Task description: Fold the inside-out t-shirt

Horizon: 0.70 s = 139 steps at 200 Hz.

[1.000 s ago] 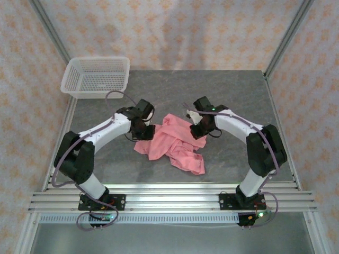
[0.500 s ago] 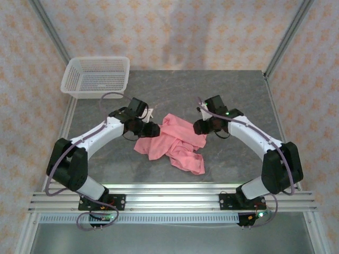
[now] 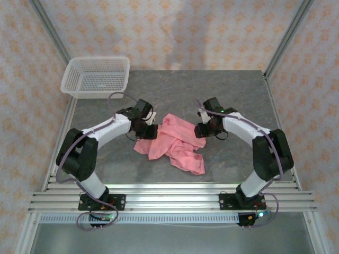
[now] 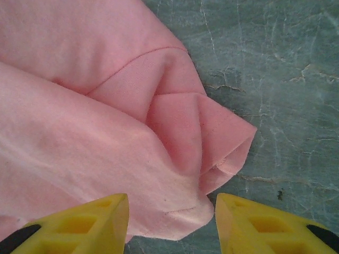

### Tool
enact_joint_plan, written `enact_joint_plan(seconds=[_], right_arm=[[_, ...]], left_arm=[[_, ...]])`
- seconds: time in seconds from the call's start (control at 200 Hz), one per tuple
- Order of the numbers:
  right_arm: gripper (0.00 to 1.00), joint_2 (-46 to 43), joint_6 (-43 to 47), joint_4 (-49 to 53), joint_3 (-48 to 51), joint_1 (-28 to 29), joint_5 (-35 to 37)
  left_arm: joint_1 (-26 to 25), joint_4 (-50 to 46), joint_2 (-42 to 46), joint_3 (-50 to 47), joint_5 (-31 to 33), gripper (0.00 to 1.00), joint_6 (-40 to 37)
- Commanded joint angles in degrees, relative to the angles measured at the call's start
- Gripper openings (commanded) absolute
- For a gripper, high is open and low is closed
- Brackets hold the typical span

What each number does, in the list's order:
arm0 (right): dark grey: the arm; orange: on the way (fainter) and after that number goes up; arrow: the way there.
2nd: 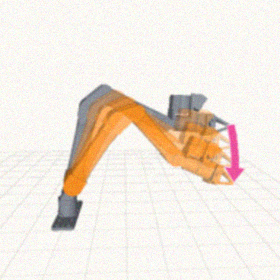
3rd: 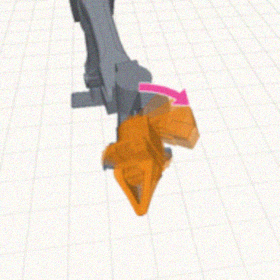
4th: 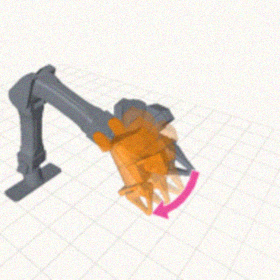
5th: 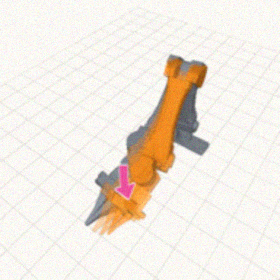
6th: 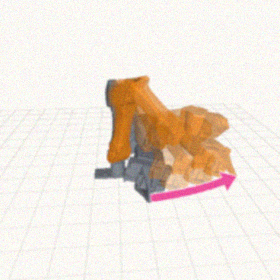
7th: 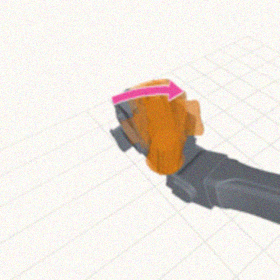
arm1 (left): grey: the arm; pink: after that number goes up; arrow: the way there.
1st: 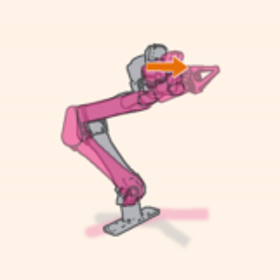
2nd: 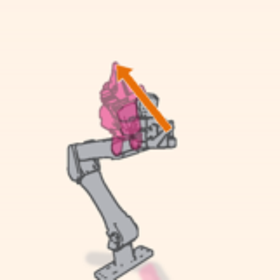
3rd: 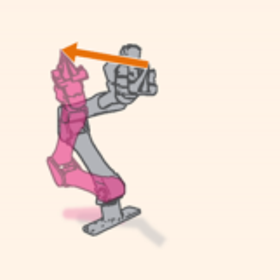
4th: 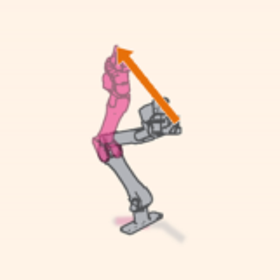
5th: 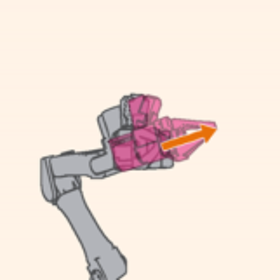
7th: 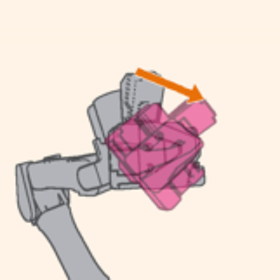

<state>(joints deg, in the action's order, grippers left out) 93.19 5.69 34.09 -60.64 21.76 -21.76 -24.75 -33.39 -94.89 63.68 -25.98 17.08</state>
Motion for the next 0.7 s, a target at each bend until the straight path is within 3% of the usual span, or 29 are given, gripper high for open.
enact_joint_plan(seconds=[0.0,0.085,0.15,0.34,0.51,0.691], right_arm=[[0.47,3.1,-1.9,-1.6,-1.2,-2.0,-3.1],[0.46,4.9,-2.8,-3.0,-1.7,-2.2,-5.5],[0.41,5.3,-3.8,-4.4,-1.6,-2.2,-8.2],[0.0,4.4,-5.5,-5.0,-1.7,-2.2,-13.0],[0.0,-5.5,-10.1,-3.4,0.1,-0.1,-16.5],[0.0,-9.7,-14.0,-1.5,3.3,11.5,-17.0]], left_arm=[[0.9,-1.9,1.6,2.7,5.6,0.0,1.4],[1.7,-0.9,3.0,1.7,5.5,0.0,2.1],[2.0,-0.9,3.5,1.4,5.3,0.0,2.3],[2.6,-0.6,3.8,1.3,6.8,0.0,3.6],[3.1,-1.3,2.5,3.4,7.7,0.0,4.2],[3.3,-1.3,0.2,6.0,7.4,0.0,4.1]])
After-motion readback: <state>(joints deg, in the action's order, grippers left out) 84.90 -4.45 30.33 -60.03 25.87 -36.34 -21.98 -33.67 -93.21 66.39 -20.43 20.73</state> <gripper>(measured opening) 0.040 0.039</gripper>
